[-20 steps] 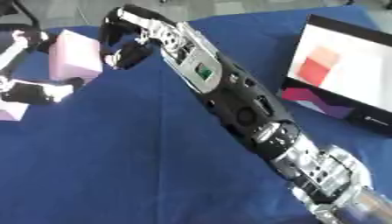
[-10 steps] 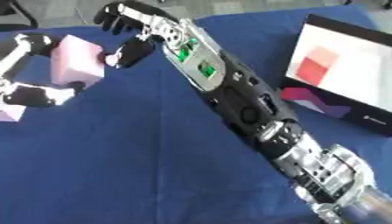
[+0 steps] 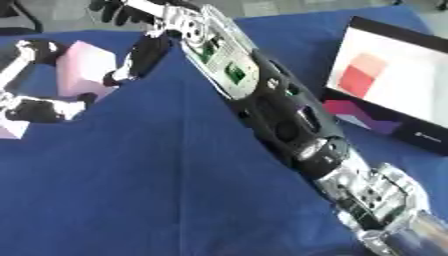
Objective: Pick up the objects with one hand, pass them to the other hand, and then place them into the box on the other side of the table.
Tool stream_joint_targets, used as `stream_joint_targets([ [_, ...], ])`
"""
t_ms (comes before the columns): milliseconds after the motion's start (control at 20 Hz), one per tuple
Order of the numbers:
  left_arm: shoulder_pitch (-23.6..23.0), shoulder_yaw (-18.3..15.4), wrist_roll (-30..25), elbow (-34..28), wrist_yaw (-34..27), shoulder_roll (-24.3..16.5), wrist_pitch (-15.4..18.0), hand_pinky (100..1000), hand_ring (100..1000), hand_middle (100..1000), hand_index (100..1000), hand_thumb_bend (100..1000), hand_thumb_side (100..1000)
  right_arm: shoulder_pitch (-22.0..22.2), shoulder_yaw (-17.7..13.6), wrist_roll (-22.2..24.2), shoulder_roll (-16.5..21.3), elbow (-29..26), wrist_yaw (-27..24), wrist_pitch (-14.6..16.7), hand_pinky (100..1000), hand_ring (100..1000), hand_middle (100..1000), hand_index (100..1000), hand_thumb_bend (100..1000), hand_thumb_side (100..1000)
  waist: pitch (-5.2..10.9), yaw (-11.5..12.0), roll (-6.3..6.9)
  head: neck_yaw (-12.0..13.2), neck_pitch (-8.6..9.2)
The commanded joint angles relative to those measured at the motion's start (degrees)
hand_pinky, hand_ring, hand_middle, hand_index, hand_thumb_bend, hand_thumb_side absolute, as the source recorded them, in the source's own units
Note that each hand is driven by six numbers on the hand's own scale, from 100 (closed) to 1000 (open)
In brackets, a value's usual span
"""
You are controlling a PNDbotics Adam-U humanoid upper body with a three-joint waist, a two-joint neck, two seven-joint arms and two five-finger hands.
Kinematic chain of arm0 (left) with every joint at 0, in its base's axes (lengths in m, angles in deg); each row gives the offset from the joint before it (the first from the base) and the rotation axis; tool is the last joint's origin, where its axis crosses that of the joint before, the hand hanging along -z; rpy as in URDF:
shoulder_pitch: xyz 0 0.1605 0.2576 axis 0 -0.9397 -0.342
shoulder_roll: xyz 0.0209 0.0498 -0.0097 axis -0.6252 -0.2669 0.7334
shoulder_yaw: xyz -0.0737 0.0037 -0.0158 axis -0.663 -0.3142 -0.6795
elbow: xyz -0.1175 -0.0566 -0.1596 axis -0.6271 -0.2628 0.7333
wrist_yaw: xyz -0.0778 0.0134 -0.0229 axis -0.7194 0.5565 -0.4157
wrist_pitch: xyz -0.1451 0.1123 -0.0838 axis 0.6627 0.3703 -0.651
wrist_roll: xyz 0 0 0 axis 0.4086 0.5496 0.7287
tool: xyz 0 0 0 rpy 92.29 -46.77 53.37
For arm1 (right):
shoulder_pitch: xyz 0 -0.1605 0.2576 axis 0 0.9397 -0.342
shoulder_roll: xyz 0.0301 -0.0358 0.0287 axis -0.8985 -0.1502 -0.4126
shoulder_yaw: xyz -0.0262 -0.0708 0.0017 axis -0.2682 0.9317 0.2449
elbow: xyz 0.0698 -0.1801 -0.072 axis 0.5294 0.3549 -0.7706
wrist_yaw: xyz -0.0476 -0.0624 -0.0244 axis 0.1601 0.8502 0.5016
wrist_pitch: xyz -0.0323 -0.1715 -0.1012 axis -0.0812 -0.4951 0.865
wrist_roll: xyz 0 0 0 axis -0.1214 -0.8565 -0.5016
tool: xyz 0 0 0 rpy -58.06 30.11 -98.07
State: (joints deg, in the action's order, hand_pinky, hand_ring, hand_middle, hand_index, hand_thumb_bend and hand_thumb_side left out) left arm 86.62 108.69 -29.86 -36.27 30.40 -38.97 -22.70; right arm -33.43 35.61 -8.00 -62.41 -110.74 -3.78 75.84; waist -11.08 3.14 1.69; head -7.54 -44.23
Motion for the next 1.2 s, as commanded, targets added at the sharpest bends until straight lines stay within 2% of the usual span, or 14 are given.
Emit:
stream_joint_targets([
  [50, 0.62, -0.26, 0.5, -0.44, 0.62, -0.7, -0.01, 779, 701, 562, 544, 100, 100, -1.26, -0.31, 0.6, 1.02, -2.59, -0.4, -0.55, 903, 844, 797, 901, 610, 152, 1.32, -0.04, -0.33, -0.13, 0.11],
  [500, 0.83, 0.02, 1.79, -1.76, 0.2, -0.33, 0.22, 774, 684, 547, 544, 100, 100, -0.44, 0.58, 0.22, 0.51, -1.67, -0.03, -1.63, 901, 839, 790, 890, 586, 149, 1.09, 0.26, -0.32, -0.28, 0.11],
  [1200, 1.53, 0.8, 3.51, -2.65, -1.07, 0.62, 0.68, 773, 673, 538, 542, 100, 100, -0.23, 1.42, -0.82, -0.57, 1.59, 1.42, -1.57, 901, 838, 788, 886, 564, 149, 0.83, 0.69, -0.34, -0.67, 0.11],
])
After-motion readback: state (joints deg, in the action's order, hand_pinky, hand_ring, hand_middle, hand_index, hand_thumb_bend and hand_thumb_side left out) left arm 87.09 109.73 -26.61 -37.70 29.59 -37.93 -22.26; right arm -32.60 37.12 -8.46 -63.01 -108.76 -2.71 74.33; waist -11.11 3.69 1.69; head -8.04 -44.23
